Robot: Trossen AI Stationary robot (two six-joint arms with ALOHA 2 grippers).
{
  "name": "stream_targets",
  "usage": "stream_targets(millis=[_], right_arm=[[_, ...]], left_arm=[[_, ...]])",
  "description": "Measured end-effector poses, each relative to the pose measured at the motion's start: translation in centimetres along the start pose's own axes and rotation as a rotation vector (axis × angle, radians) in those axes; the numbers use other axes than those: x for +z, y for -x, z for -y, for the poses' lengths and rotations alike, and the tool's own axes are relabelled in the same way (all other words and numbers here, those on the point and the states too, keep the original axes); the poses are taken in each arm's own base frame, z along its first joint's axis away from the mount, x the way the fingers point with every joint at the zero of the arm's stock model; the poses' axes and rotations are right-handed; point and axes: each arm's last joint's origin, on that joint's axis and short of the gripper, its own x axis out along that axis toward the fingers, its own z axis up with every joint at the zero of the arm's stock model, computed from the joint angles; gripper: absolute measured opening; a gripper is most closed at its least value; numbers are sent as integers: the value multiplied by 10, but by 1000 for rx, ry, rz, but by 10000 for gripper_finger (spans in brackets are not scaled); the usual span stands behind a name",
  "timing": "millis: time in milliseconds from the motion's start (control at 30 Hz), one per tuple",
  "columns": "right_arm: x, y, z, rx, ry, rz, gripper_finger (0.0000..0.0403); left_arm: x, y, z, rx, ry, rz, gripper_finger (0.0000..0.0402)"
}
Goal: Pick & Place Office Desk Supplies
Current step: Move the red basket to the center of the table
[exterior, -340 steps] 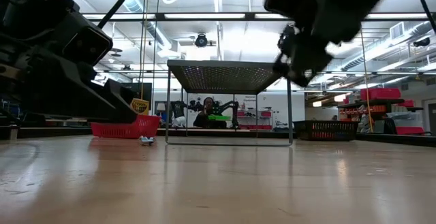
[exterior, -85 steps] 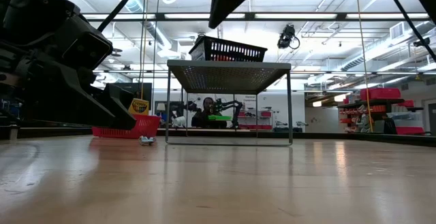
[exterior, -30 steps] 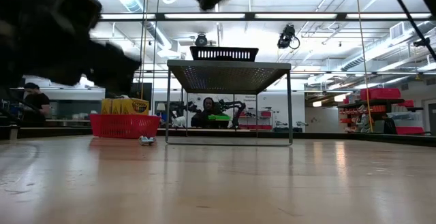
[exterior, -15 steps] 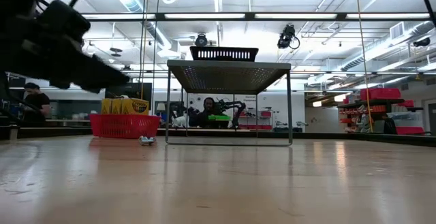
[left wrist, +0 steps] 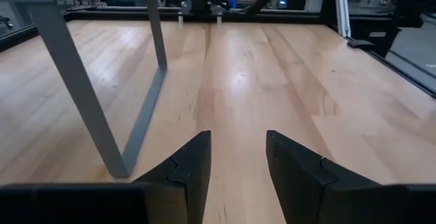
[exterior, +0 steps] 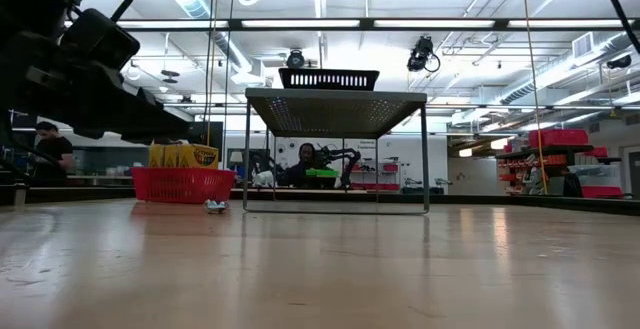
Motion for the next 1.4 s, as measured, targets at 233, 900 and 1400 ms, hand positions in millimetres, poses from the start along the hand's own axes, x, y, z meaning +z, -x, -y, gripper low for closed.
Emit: stream_targets(millis=[233,900,1400], right_arm=[[-47,19,-15,-166,26,100,2],[-102,158,-115,-611,-98,149,2],[-112,157,-118,-602,-106,58,2]], left_arm=[[-1,0,1,-26,18,-9,147],[-7,-27,-43,302,196,-168,146],[0,-54,-70,679,-82,-439,136]])
